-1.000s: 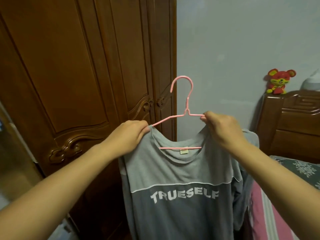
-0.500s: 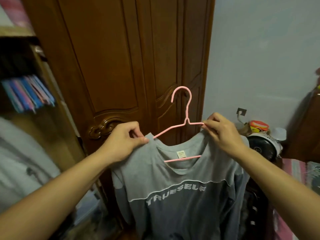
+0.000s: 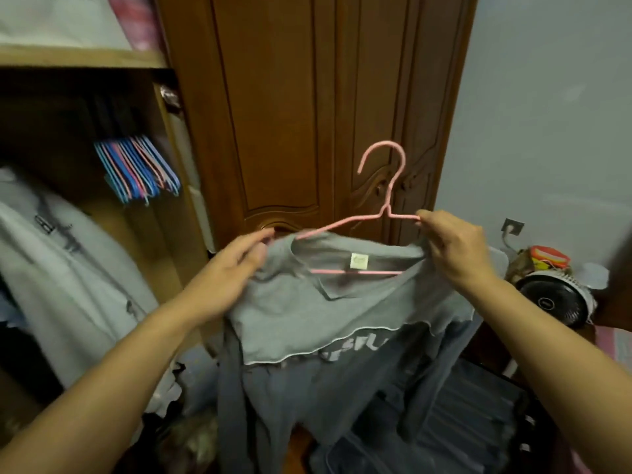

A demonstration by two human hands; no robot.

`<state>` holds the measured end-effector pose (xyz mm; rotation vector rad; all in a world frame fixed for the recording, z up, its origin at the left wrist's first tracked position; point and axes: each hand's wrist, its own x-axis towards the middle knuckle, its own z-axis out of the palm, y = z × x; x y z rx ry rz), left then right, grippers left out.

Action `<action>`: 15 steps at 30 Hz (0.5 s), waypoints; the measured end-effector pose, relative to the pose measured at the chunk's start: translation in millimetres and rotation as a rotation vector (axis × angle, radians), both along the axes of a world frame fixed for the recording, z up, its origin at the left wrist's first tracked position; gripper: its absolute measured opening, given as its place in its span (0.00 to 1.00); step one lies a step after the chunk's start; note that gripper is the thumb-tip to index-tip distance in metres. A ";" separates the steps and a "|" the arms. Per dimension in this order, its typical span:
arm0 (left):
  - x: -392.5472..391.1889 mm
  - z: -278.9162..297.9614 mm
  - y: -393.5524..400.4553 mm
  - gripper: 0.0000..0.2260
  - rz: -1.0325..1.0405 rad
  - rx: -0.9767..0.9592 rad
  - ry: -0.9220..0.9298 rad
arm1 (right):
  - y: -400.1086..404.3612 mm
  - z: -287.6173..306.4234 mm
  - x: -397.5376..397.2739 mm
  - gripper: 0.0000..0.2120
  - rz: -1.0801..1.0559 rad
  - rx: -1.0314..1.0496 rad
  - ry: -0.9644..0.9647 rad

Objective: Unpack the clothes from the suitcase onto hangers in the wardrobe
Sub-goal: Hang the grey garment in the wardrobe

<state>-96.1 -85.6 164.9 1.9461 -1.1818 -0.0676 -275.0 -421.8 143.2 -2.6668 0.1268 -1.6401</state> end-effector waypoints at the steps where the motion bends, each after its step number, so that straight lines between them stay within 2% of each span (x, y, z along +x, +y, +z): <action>1: 8.0 -10.1 1.7 0.19 0.008 0.003 0.119 | 3.1 -3.8 -1.4 0.17 -0.003 -0.012 0.006; 3: 15.3 -21.3 6.5 0.17 0.090 0.143 0.087 | 6.0 -9.5 -1.3 0.16 -0.014 0.024 0.015; 5: 18.3 -28.0 15.0 0.09 0.191 0.186 0.026 | 7.2 -17.2 -1.9 0.15 -0.023 0.050 0.029; 8: 13.0 -24.4 29.9 0.07 0.187 0.347 0.009 | 6.2 -21.8 -1.3 0.14 -0.027 0.046 0.064; 10: 9.4 -21.8 37.1 0.08 0.282 0.440 -0.210 | 1.3 -16.2 1.0 0.15 -0.024 0.032 0.082; 11: 8.0 -19.1 40.7 0.09 0.367 0.399 -0.289 | -3.8 -12.3 -0.2 0.14 -0.026 0.016 0.085; 13: -0.6 -5.0 41.9 0.10 0.462 0.141 -0.266 | -15.2 -8.0 -8.3 0.12 -0.010 -0.014 0.080; 14: -4.5 3.4 38.0 0.08 0.450 0.020 -0.252 | -18.1 -5.3 -12.4 0.11 0.014 -0.029 0.085; 15: -10.1 9.6 29.6 0.06 0.389 -0.013 -0.268 | -21.3 -2.4 -14.7 0.10 0.041 -0.039 0.097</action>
